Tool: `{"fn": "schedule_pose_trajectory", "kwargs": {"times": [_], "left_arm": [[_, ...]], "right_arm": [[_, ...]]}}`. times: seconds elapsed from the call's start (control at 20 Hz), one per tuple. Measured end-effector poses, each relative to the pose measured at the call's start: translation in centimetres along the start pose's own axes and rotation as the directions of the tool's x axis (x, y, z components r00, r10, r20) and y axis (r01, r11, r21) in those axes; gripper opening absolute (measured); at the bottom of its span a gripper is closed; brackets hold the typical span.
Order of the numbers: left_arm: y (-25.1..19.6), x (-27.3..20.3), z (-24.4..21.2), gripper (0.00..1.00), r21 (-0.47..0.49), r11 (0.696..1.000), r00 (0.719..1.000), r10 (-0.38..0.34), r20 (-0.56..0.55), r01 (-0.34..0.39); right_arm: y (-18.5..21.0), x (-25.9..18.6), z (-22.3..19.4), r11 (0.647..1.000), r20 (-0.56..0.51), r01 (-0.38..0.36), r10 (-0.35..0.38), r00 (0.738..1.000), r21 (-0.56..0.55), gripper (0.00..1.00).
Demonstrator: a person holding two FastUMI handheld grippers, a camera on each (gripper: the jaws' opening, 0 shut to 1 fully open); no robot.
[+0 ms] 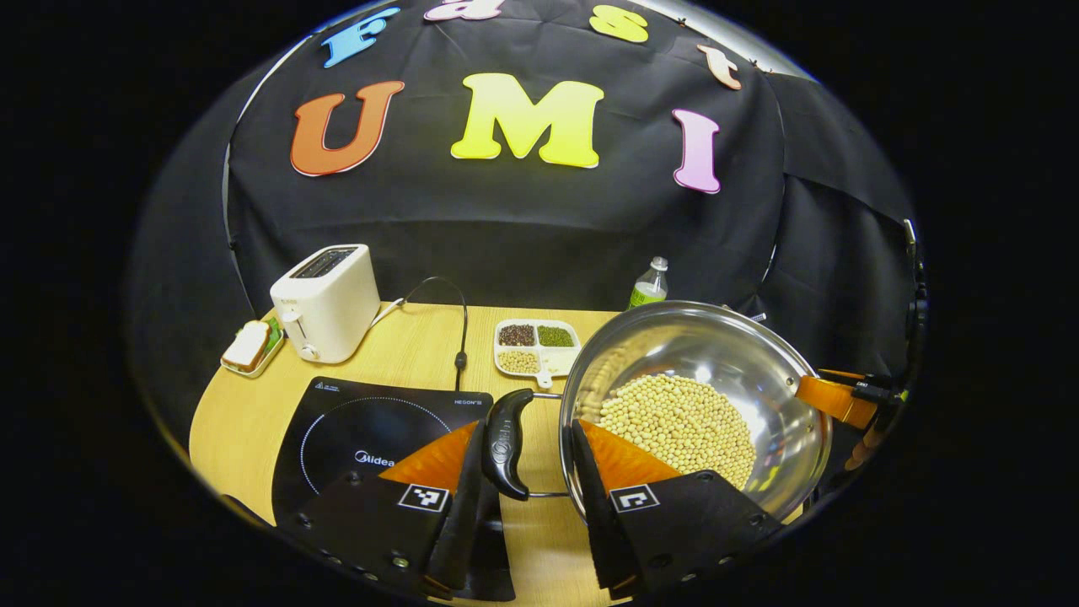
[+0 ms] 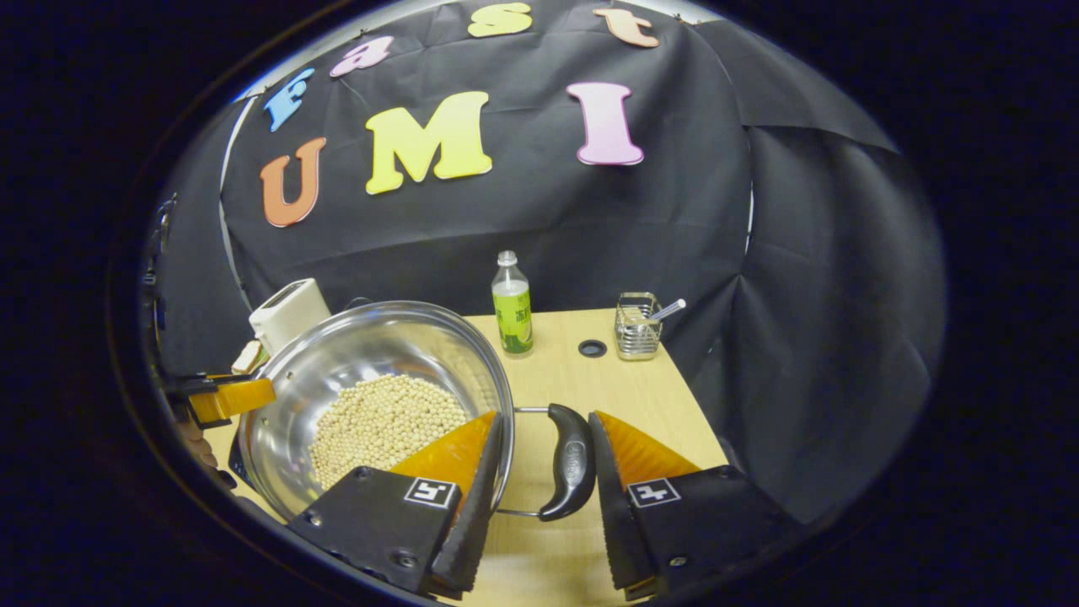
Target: First push the handle of the pot to place it horizontally, then grasp the pot with both hands and set it on the induction cooktop.
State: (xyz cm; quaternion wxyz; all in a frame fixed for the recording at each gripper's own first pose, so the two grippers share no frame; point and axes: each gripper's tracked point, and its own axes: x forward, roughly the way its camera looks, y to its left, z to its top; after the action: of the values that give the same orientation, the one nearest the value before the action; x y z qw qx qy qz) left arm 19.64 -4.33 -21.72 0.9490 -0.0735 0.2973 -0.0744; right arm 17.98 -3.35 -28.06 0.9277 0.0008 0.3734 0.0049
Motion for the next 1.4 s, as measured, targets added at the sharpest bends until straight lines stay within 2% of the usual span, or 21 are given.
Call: {"fn": "schedule_pose_trajectory", "kwargs": {"times": [0.25,0.6,1.0,1.15,1.4], "left_arm": [[1.4,-1.6,1.4,0.54,-0.015,1.000,1.000,0.004,0.020,-0.003],[5.9,-4.0,2.9,0.54,-0.066,0.997,0.997,0.045,0.066,-0.041],[13.0,-5.8,2.1,0.55,-0.127,0.984,0.987,0.136,0.089,-0.125],[16.4,-6.2,1.0,0.54,-0.119,0.974,0.975,0.205,0.083,-0.195],[20.9,-5.8,-1.3,0.54,-0.181,0.953,0.967,0.254,0.034,-0.244]], "right_arm": [[1.9,-1.0,1.4,0.999,0.013,-0.029,0.029,1.000,0.015,0.59],[6.9,-1.5,2.8,0.996,0.010,-0.091,0.091,0.996,0.004,0.60],[14.7,-0.6,2.4,0.988,-0.003,-0.149,0.149,0.989,-0.052,0.60],[18.1,0.9,0.7,0.982,-0.039,-0.182,0.180,0.983,-0.057,0.59],[23.0,3.2,-0.9,0.969,-0.092,-0.231,0.223,0.971,-0.089,0.59]]}}
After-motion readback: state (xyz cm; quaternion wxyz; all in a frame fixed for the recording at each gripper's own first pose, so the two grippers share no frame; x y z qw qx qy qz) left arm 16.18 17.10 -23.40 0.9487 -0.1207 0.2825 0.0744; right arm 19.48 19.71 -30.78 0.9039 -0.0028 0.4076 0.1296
